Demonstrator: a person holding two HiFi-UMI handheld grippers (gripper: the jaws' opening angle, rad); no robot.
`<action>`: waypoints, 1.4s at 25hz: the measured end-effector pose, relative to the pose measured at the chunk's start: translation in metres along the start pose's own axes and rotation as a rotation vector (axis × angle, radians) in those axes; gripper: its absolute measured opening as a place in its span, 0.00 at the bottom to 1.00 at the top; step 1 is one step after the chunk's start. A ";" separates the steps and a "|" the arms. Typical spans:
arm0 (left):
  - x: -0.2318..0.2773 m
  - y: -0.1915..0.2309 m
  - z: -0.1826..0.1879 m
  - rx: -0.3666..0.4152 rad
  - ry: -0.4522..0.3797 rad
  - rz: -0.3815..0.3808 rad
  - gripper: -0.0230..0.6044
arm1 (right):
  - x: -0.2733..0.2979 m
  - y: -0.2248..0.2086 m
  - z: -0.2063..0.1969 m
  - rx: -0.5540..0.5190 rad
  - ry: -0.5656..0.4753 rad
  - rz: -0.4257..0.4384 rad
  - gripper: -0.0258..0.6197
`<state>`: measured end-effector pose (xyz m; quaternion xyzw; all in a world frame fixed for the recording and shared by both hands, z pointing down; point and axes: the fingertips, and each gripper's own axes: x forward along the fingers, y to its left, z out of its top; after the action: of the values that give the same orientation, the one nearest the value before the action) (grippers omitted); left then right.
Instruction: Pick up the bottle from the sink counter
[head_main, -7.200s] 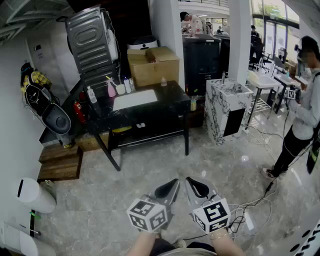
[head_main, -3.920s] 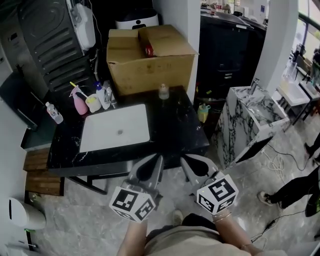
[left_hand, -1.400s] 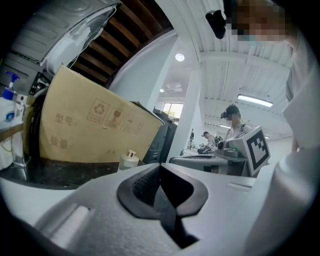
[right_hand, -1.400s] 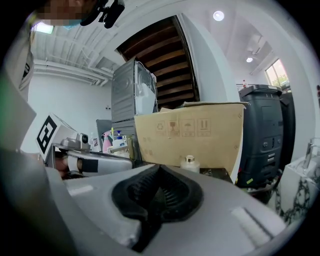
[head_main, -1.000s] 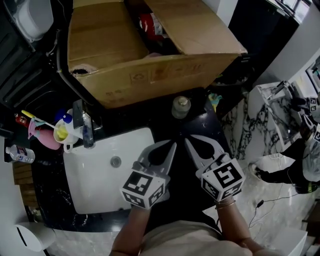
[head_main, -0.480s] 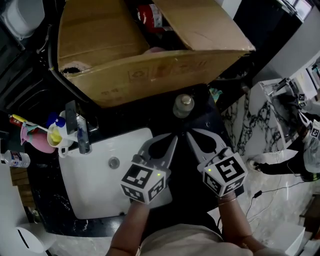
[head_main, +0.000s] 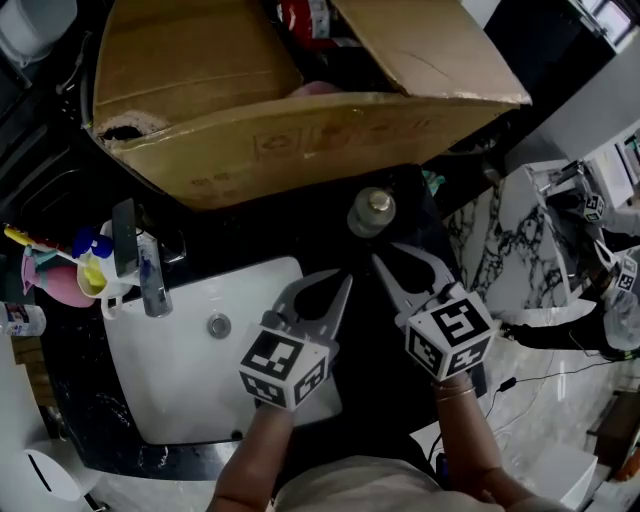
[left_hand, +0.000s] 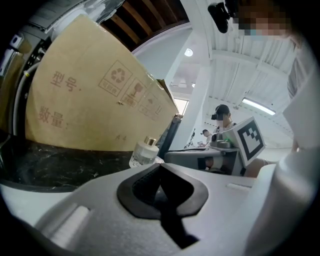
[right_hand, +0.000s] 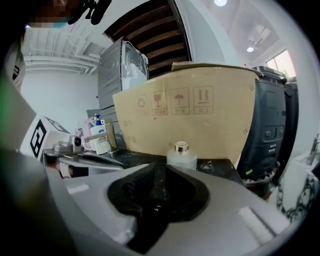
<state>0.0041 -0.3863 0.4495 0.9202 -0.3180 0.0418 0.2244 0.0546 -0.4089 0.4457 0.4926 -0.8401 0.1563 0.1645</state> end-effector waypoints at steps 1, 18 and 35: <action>0.001 0.001 -0.001 -0.005 -0.001 -0.004 0.05 | 0.003 -0.003 -0.002 0.007 0.004 -0.010 0.17; 0.003 0.012 -0.006 -0.058 -0.026 0.000 0.05 | 0.047 -0.045 -0.013 0.032 0.063 -0.054 0.53; 0.006 0.008 -0.009 -0.052 -0.047 -0.006 0.05 | 0.088 -0.046 -0.006 0.019 0.089 0.008 0.58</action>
<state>0.0040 -0.3916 0.4618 0.9157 -0.3214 0.0110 0.2409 0.0551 -0.4954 0.4936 0.4836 -0.8324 0.1867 0.1961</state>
